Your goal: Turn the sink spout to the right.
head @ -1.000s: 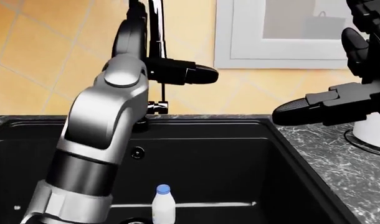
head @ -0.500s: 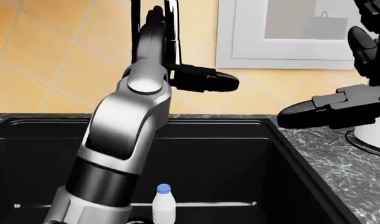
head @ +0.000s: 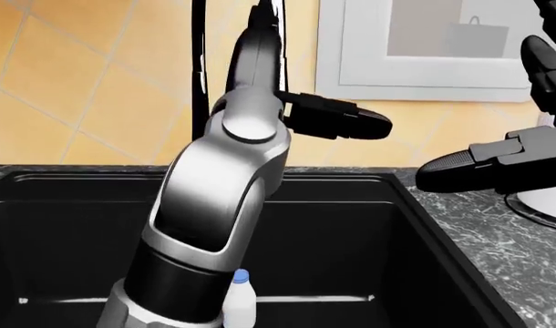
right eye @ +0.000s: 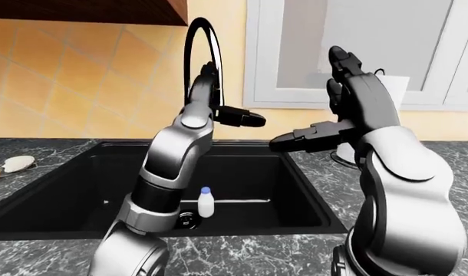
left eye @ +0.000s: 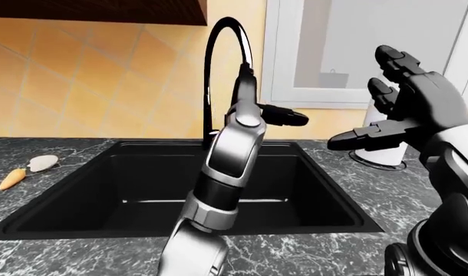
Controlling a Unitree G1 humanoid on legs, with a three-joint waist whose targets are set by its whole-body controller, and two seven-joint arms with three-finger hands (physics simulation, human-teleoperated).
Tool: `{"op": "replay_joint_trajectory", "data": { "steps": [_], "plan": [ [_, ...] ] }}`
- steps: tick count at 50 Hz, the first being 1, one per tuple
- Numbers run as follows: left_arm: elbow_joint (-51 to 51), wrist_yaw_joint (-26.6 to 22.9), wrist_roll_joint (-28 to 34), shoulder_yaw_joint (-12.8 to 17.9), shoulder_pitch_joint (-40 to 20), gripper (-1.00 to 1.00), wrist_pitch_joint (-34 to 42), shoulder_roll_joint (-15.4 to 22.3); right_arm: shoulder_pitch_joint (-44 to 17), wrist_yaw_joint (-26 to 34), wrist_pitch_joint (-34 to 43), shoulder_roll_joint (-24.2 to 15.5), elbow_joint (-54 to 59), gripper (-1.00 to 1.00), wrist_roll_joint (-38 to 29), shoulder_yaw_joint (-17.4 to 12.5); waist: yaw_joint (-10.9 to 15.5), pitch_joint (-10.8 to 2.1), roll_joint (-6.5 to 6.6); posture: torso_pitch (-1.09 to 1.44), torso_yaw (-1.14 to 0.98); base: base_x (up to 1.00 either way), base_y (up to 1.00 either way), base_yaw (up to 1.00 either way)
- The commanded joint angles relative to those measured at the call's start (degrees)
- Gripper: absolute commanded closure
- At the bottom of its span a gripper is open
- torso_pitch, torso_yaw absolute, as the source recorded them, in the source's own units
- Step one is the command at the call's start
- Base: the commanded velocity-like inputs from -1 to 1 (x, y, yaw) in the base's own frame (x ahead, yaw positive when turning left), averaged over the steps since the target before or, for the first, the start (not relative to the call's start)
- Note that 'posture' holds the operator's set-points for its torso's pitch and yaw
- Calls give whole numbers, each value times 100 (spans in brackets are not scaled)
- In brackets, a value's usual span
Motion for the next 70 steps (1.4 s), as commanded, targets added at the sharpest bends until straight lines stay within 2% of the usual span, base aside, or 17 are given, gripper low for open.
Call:
{"op": "replay_joint_trajectory", "data": {
  "steps": [1,11,31,38,47,50,70],
  "plan": [
    [-155,43,55,20,-213,-100,-153,20,-127,-31,-126,-39,-20,-100,-26,-28,3,24,-38,-74,0,0,0,0],
    [306,172,-58,131,-450,-100,-357,33,-112,-2,-40,-93,-112,-100,0,-69,9,23,-58,-74,0,0,0,0],
    [399,405,-140,9,-544,-100,-306,-229,-131,26,132,-172,-262,-100,47,-128,15,37,-77,-74,0,0,0,0],
    [1240,508,-299,187,-844,-100,-796,-129,-232,29,214,-230,-247,-100,72,-112,15,22,-81,-74,0,0,0,0],
    [3231,622,-694,552,-1540,-100,-1974,288,-310,14,287,-269,-254,-100,86,-71,24,27,-95,-74,0,0,0,0],
    [3624,627,-827,589,-1656,-100,-2190,337,-333,15,288,-274,-242,-100,92,-68,25,21,-94,-74,0,0,0,0],
    [2453,890,-842,245,-1496,-100,-1351,-133,-336,36,428,-323,-396,-100,117,-101,28,40,-96,-74,0,0,0,0]
  ]
}}
